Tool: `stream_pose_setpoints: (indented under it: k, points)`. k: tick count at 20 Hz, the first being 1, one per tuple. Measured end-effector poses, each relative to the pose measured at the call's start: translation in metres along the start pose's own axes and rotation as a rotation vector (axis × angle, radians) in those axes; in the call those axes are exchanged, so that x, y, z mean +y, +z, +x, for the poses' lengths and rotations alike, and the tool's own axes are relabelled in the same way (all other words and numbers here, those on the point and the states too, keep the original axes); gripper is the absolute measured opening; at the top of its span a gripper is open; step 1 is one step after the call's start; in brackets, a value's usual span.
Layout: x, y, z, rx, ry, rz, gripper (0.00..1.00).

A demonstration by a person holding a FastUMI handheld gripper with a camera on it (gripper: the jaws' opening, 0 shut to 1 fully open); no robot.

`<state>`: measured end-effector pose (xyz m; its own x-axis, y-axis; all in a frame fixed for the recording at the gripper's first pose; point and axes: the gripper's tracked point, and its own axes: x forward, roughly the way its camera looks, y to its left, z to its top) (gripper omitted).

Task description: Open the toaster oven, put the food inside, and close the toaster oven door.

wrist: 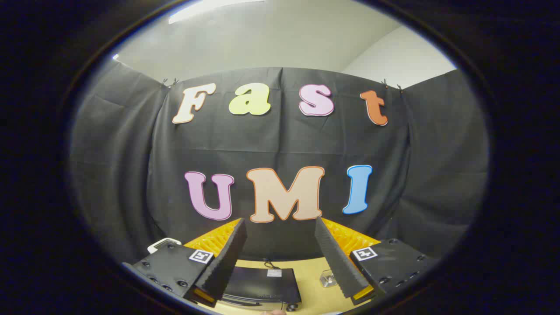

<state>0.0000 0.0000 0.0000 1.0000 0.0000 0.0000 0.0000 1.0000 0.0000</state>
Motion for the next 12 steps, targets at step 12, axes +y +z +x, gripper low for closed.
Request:
stream_pose_setpoints:
  k: [12]
  points:
    - [0.020, -0.016, 0.002, 0.022, 0.007, -0.026, 0.99]
